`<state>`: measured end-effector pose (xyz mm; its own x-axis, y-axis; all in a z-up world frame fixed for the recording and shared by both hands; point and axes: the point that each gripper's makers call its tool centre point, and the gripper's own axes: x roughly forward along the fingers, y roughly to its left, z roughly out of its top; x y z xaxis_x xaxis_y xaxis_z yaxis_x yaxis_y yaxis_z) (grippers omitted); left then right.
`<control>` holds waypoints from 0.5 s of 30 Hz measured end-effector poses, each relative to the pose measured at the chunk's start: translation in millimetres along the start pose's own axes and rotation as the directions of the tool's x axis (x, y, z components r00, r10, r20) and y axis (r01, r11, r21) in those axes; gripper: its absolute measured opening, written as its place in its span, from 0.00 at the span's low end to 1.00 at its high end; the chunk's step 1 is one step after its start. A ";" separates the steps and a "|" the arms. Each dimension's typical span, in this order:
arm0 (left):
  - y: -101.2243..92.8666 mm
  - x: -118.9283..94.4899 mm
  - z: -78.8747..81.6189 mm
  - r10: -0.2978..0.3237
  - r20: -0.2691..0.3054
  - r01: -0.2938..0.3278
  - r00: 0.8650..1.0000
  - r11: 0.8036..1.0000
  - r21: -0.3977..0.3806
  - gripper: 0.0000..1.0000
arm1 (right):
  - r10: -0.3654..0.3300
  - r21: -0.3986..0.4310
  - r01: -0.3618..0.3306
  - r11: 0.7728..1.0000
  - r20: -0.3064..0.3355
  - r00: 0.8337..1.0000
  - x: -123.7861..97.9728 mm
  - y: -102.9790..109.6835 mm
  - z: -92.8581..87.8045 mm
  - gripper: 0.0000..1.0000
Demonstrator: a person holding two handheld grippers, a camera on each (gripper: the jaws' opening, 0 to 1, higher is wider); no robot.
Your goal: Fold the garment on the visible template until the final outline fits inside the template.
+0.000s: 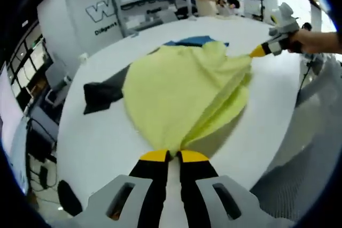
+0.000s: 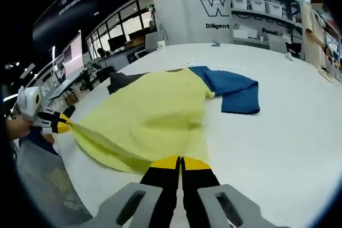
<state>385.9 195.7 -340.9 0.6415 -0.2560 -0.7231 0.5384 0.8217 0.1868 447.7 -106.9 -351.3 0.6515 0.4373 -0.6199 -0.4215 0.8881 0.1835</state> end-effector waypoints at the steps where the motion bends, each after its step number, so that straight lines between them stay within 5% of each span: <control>1: -0.1 -0.6 -0.3 0.001 0.000 -0.001 1.000 1.000 -0.001 0.04 | 0.001 0.002 -0.001 1.000 -0.001 1.000 -0.8 0.3 -1.9 0.00; 8: -4.1 4.9 -30.7 -0.046 -0.042 0.045 0.998 0.999 -0.023 0.04 | 0.024 0.046 -0.023 0.999 -0.034 0.999 -22.0 15.8 -29.5 0.00; 10: -6.4 6.1 -33.4 -0.080 -0.046 0.075 0.996 0.992 -0.104 0.04 | 0.025 0.057 -0.022 0.998 -0.047 0.999 -23.7 17.2 -38.6 0.00; 12: -2.8 6.0 -29.8 -0.088 -0.038 0.086 0.995 0.994 -0.070 0.04 | 0.028 0.054 -0.025 0.998 -0.057 0.998 -26.0 19.9 -42.5 0.00; 15: 2.5 7.3 -43.1 -0.103 -0.099 0.108 0.990 0.993 0.050 0.04 | 0.046 0.042 -0.043 0.998 -0.078 0.996 -28.8 29.7 -47.9 0.00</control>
<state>368.4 217.8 -374.4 0.5253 -0.2871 -0.8010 0.6312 0.7628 0.1405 386.1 -99.9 -364.5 0.5800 0.4655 -0.6686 -0.4220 0.8737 0.2422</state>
